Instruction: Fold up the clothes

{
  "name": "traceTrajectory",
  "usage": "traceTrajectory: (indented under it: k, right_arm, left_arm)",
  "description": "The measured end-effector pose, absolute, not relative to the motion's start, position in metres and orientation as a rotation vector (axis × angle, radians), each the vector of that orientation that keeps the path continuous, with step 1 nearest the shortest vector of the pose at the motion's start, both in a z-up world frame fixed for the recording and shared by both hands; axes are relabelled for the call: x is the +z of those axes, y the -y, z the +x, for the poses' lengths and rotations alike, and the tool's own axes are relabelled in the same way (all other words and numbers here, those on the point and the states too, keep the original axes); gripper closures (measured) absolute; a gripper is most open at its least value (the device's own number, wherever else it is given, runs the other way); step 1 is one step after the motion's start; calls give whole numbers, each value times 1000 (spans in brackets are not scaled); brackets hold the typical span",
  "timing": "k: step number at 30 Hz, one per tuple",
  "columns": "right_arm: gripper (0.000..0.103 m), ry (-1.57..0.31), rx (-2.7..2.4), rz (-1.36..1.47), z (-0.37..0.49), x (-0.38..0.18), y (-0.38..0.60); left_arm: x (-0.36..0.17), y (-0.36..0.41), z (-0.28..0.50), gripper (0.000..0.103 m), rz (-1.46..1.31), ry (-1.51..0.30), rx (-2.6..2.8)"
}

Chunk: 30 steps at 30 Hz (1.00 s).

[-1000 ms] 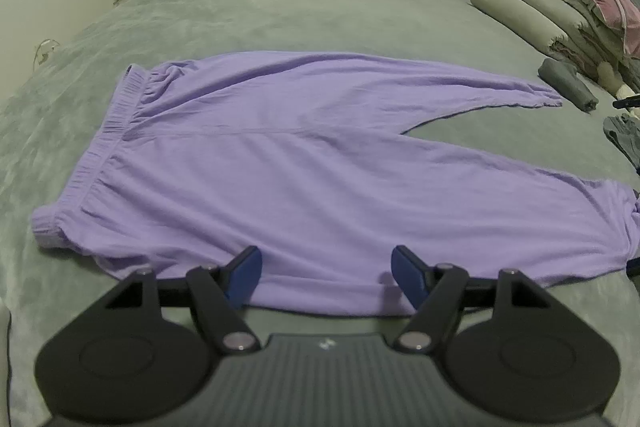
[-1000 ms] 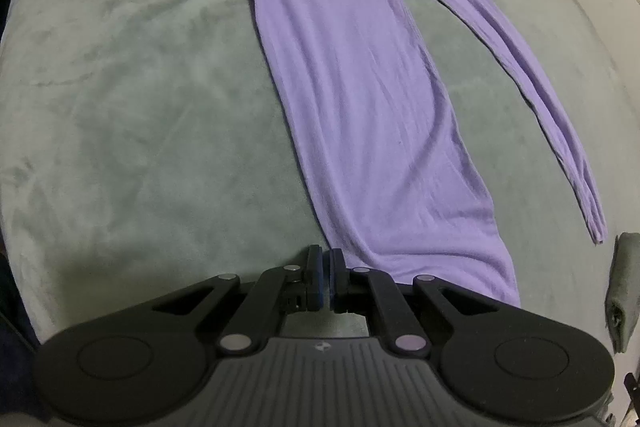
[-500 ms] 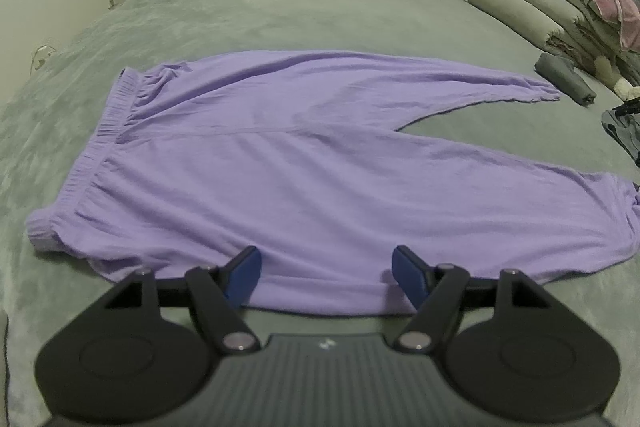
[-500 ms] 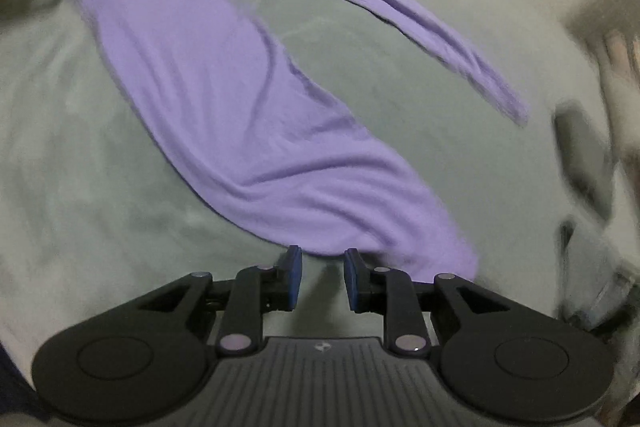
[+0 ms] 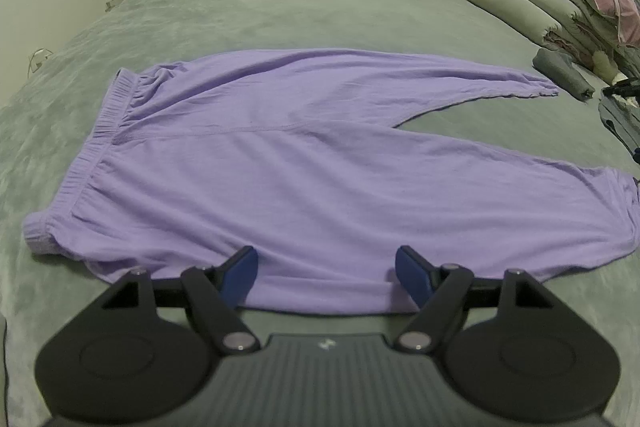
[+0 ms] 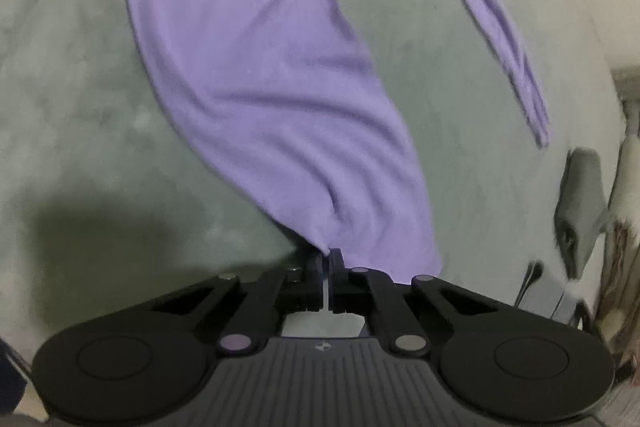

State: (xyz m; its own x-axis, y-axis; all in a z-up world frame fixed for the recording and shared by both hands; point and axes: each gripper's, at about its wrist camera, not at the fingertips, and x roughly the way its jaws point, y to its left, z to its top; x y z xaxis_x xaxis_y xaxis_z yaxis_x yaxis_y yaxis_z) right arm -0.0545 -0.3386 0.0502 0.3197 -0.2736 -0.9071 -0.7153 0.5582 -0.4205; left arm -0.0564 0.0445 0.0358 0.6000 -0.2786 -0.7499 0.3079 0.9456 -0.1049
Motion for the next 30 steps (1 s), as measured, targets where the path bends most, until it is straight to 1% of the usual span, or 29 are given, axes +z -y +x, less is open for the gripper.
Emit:
traceTrajectory:
  k: [7, 8, 9, 10, 16, 19, 20, 21, 23, 26, 30]
  right_arm:
    - [100, -1299, 306, -916, -63, 53, 353]
    - [96, -1308, 286, -906, -61, 53, 355]
    - [89, -1318, 265, -896, -59, 53, 357]
    - [87, -1326, 250, -891, -58, 54, 358]
    - [87, -1366, 285, -807, -61, 60, 355]
    - [87, -1290, 261, -695, -52, 75, 354]
    - [83, -1249, 251, -631, -46, 84, 353]
    - [77, -1218, 228, -572, -42, 90, 351]
    - [72, -1158, 180, -465, -34, 100, 347]
    - [71, -1121, 68, -427, -6, 96, 351]
    - [70, -1157, 94, -461, 22, 69, 341]
  left_arm:
    - [36, -43, -57, 29, 40, -863, -344]
    - [36, -43, -57, 29, 39, -863, -345]
    - [37, -44, -57, 29, 37, -864, -345]
    - [37, -45, -57, 29, 33, -865, -342]
    - [37, -46, -56, 28, 23, -869, -345]
    - [37, -46, -55, 28, 17, -871, -351]
    - [37, -46, -55, 28, 19, -870, -350]
    - [37, -46, -55, 28, 21, -871, -348]
    - [37, -47, -55, 28, 18, -871, -347]
    - [37, -46, -55, 28, 16, -869, -348]
    - [37, -47, -54, 28, 16, -869, -350]
